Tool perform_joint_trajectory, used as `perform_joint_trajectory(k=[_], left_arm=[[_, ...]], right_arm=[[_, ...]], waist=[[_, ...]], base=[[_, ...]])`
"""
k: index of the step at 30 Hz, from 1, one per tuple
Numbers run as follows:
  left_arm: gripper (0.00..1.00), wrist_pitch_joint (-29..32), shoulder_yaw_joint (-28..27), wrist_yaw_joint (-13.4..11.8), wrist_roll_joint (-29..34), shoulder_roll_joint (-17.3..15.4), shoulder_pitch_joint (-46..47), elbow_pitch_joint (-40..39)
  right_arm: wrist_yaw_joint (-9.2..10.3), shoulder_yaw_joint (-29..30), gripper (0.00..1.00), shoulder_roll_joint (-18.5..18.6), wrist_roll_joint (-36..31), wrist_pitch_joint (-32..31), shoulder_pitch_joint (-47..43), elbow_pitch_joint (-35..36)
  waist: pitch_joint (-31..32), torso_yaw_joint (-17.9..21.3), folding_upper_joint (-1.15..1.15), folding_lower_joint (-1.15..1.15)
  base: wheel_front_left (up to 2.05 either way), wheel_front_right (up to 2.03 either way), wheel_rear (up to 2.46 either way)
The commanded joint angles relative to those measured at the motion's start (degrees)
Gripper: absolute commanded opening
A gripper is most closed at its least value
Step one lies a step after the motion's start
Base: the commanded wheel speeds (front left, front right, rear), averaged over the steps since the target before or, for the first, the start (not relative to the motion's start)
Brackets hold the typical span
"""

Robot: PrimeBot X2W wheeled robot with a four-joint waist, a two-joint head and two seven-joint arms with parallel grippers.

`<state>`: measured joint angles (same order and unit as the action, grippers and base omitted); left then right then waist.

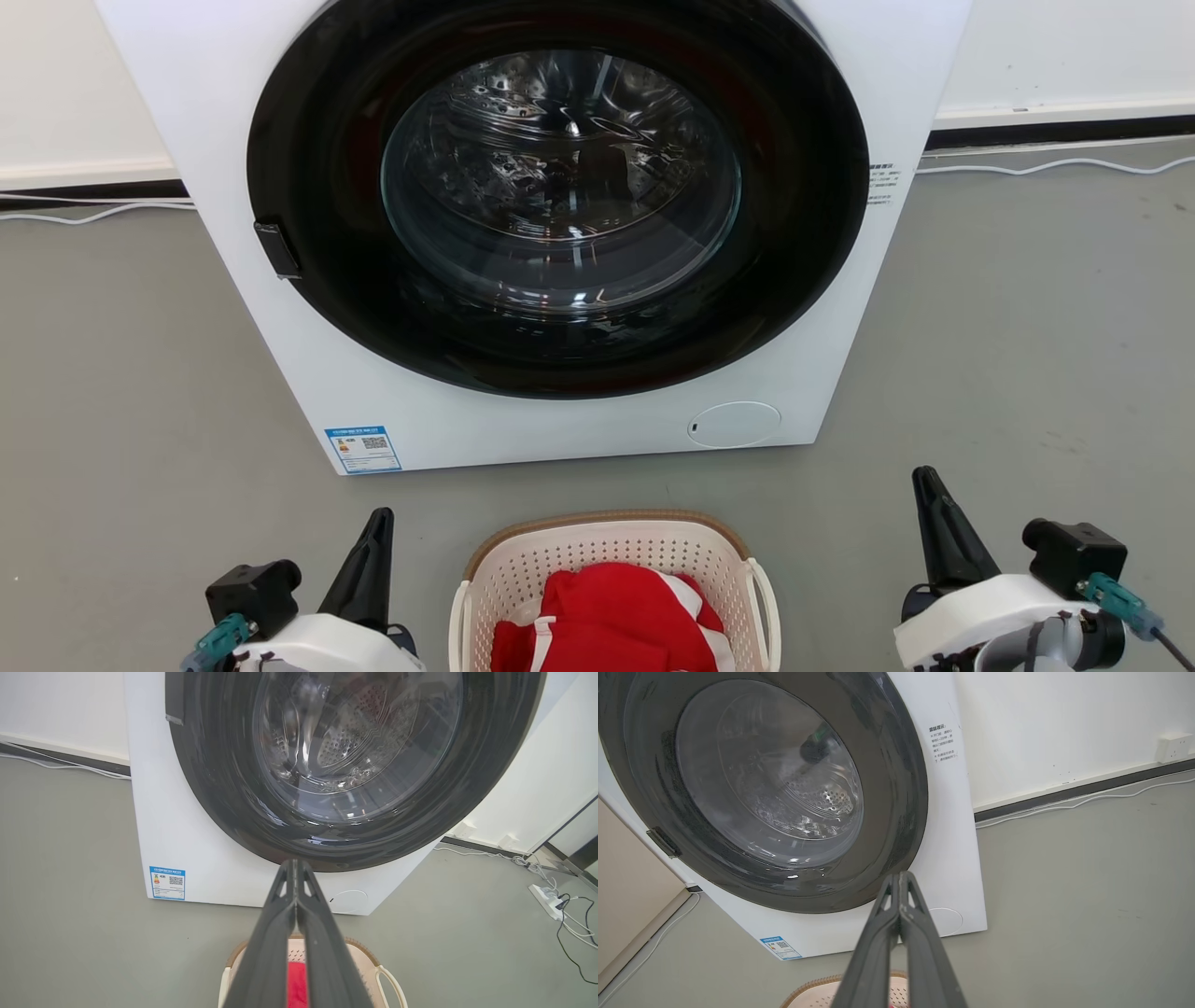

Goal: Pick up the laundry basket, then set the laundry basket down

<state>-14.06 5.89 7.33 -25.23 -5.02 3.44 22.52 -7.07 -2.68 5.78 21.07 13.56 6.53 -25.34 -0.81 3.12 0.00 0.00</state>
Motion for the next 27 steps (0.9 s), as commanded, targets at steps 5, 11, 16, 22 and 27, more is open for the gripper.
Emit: perform_joint_trajectory(k=[5, 11, 16, 22, 27], left_arm=[[0.0, 1.0, -0.91, 0.02, -3.56, 0.02, 1.85, -1.86], [0.0, 1.99, -1.49, 0.03, -6.84, 0.13, 1.95, -2.17], [0.0, 2.83, -1.98, 0.03, -9.58, 0.22, 2.0, -2.45], [0.0, 3.83, -2.57, 0.04, -12.84, 0.33, 2.04, -2.79], [0.0, 4.67, -3.07, 0.05, -15.57, 0.42, 2.08, -3.08]], right_arm=[[-0.03, 0.67, 0.0, 0.14, 3.79, -0.99, 1.77, 1.82], [-0.05, 1.09, 0.0, -0.02, 7.27, -1.95, 1.7, 2.3], [-0.07, 1.44, 0.0, -0.15, 10.18, -2.76, 1.6, 2.71], [-0.09, 1.87, 0.0, -0.31, 13.65, -3.73, 1.49, 3.2], [-0.1, 2.24, 0.0, -0.44, 16.55, -4.56, 1.4, 3.61]], waist=[[0.11, -0.16, 0.0, 0.07], [0.04, -0.31, 0.0, 0.0], [0.06, -0.44, 0.0, 0.0], [0.1, -0.59, 0.0, 0.0], [0.12, -0.72, 0.0, 0.0]], base=[[0.0, 0.0, 0.0], [0.0, 0.0, 0.0], [0.0, 0.0, 0.0], [0.0, 0.0, 0.0], [0.0, 0.0, 0.0]])
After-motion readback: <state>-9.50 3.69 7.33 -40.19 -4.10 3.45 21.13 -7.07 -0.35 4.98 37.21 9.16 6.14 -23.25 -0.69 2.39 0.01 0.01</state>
